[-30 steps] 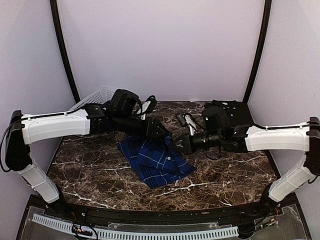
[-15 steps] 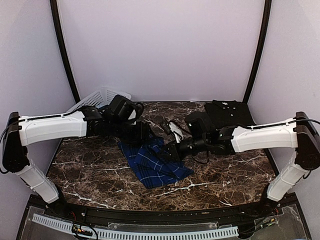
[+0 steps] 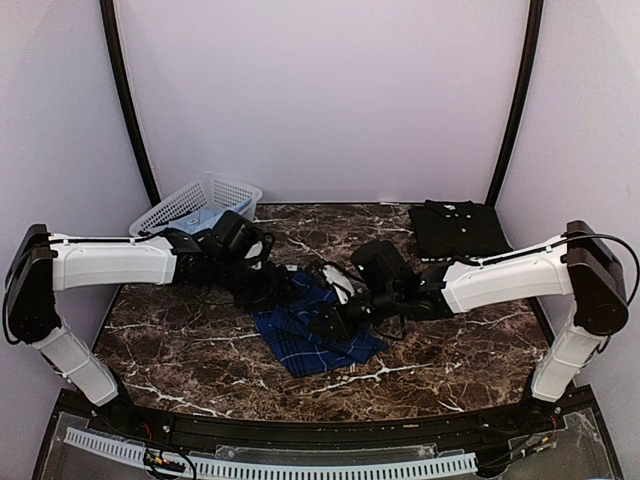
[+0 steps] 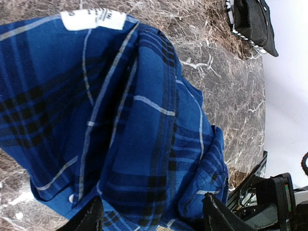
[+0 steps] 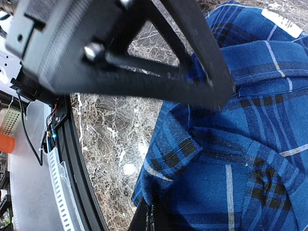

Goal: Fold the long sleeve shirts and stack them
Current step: Pick up the crumpled shirt from the center of the board.

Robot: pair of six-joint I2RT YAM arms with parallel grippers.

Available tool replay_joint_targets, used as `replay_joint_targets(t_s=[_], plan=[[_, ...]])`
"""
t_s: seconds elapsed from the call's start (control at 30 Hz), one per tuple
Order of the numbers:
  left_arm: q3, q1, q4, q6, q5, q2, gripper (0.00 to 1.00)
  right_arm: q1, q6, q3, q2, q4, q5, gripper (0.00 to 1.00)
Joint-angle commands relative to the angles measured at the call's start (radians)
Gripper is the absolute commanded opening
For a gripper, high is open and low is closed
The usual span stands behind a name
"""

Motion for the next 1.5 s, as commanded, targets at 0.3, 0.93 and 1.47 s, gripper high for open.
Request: replay_joint_targets(t_s=[0.3, 0.93, 1.47], plan=[[0.064, -0.021, 0.038, -0.006, 0.079, 0.077, 0.37, 0.009, -0.023, 0.022, -0.035, 0.029, 0.033, 0.00], [0.912, -0.024, -0.328, 0.763, -0.103, 0.128, 0.00, -0.099, -0.067, 0.118, -0.321, 0.010, 0.234, 0.76], [1.406, -0.100, -0.393, 0.936, 0.445, 0.220, 0.00, -0.338, -0.132, 0.157, -0.481, -0.031, 0.242, 0.90]])
